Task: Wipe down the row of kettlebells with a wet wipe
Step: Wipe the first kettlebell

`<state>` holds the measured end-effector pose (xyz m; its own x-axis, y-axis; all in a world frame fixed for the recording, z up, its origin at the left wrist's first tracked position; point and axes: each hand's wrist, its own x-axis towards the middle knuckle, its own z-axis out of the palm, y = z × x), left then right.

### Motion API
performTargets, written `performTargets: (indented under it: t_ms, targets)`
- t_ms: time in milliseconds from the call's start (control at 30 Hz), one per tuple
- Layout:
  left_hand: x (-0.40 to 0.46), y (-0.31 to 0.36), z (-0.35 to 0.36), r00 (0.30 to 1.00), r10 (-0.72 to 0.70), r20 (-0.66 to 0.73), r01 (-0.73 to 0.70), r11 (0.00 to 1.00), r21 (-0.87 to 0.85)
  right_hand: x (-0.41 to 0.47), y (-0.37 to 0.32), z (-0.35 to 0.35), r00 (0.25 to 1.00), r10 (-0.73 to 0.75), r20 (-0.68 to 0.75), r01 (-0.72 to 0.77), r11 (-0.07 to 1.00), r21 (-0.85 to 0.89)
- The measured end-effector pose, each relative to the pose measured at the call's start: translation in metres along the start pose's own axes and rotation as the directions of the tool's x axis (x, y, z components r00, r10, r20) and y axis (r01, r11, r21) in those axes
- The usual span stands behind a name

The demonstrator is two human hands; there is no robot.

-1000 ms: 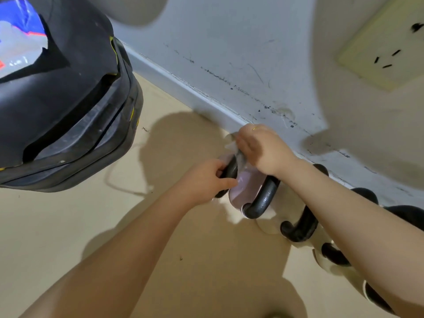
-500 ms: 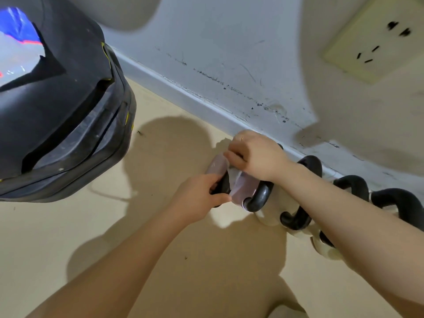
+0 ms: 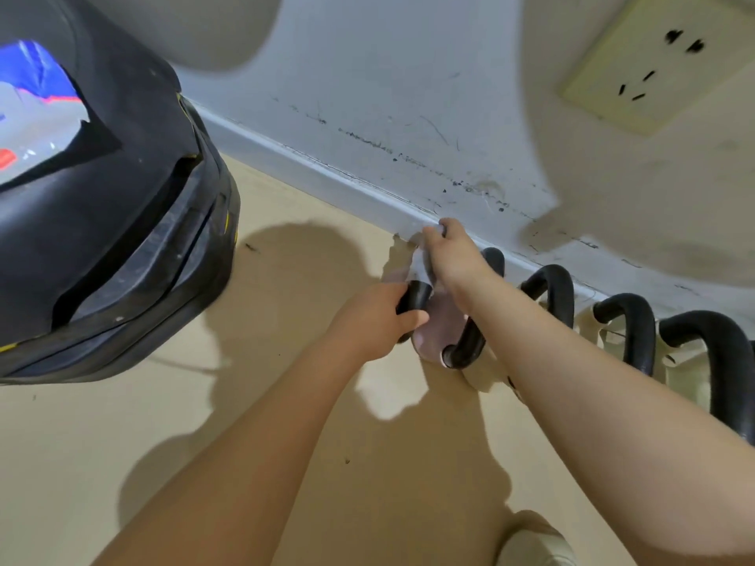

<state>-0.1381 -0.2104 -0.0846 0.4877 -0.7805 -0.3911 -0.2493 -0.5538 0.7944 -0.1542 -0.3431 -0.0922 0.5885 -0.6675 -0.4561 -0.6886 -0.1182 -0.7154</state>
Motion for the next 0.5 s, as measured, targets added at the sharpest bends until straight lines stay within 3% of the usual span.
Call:
performTargets:
  t_ms: [133,233,333,400,500]
  targets:
    - [0.002,-0.007,-0.002,0.999,0.021,0.024,-0.02,0.998,-0.052,-0.005,0.009,0.007,0.99,-0.126,-0.06,0.123,0.991,-0.049]
    - [0.003,-0.009,-0.001,1.0,0.016,0.014,-0.015,0.997,-0.082,0.002,0.003,0.004,0.998,0.065,-0.02,-0.06,0.981,0.184]
    - [0.005,-0.002,-0.002,1.0,-0.001,0.014,0.002,0.999,-0.036,0.0,-0.001,0.005,0.954,0.281,0.099,-0.295,0.841,0.454]
    - [0.008,0.004,-0.003,1.0,-0.005,0.018,0.004,0.999,0.039,-0.011,0.001,0.002,0.937,0.32,0.138,-0.344,0.781,0.521]
    - [0.008,0.008,-0.004,0.999,-0.015,0.033,0.015,1.0,0.014,-0.031,0.006,0.014,0.949,0.285,0.132,-0.312,0.802,0.51]
